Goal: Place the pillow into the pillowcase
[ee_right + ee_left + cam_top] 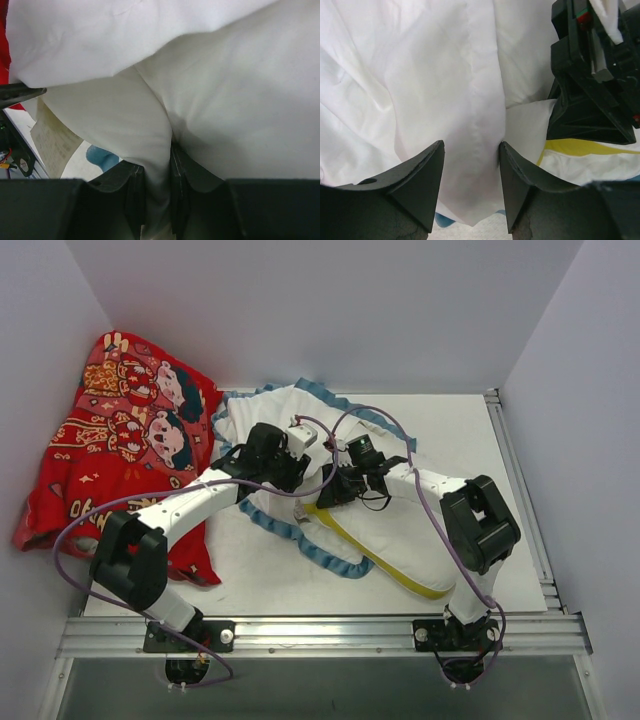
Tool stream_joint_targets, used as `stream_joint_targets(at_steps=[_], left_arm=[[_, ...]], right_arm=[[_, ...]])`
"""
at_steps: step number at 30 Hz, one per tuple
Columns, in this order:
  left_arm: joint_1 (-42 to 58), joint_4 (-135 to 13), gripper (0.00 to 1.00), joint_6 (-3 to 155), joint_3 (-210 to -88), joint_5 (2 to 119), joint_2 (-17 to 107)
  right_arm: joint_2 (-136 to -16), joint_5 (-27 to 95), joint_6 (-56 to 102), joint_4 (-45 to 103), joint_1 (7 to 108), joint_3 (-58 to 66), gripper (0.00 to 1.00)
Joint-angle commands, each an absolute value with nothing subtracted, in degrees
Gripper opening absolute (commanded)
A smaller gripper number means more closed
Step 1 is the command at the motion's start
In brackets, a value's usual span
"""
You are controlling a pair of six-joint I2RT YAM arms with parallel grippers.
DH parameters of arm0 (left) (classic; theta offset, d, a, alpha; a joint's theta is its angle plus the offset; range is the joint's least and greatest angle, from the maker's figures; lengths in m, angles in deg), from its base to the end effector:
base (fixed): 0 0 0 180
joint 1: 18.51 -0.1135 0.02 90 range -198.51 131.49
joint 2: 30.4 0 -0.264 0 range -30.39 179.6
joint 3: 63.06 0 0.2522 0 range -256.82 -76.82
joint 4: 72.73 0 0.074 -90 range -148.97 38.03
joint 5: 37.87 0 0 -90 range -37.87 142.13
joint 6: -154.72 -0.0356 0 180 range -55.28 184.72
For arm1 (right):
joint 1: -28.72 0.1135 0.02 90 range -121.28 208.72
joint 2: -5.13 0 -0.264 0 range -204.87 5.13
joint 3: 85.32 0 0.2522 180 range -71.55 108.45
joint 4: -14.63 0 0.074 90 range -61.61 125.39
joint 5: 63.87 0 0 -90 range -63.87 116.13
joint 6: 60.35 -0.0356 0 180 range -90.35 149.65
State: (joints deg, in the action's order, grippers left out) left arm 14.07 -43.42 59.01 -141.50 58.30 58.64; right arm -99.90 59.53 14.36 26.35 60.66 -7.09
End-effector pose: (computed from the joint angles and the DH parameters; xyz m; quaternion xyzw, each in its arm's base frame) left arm 0.2907 -0.1903 0.2609 0.3182 0.8472 -0.1456 0.3998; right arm 0.3246 0.2255 0.1902 -0.2484 0.8356 0.4038 0.2774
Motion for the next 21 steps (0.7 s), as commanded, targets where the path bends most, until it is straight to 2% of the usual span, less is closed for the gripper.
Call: stream_joint_targets(at_steps=[1,7,9,11,12,14,15,21], left_arm=[[13.7,-44.4,0.56,57.3,-144.9,58.3,59.8],[13.6,-42.1,0.62,55.7,-144.1,60.1,58.5],[13.6,-40.7,0.52,55.5,-143.8,59.7,58.7],[13.3,-39.2,0.33,57.6,-146.2,61.9,59.3],[13.1,-37.8,0.16,58.6,-147.6,65.5,59.4],[13.0,-37.7,0.04,62.0,-149.3,76.2,58.8],[13.1,-39.2,0.00,63.7,-150.5,79.3,58.6],[13.7,-43.6,0.00,79.5,-153.1,92.3,57.3]], right_arm=[[-98.5,56.2,13.1,31.8,60.3,-8.8,0.00],[-99.0,56.4,12.4,31.6,60.2,-8.0,0.00],[-99.1,56.8,11.9,31.4,60.2,-7.7,0.00],[-98.8,56.8,11.4,31.1,60.2,-7.4,0.00],[-98.6,57.0,10.7,30.6,60.2,-7.2,0.00],[-98.1,57.2,9.7,30.0,60.2,-6.9,0.00],[-97.4,57.3,8.8,29.1,60.2,-6.1,0.00],[-93.4,57.2,-3.5,25.1,59.7,-0.2,0.00]])
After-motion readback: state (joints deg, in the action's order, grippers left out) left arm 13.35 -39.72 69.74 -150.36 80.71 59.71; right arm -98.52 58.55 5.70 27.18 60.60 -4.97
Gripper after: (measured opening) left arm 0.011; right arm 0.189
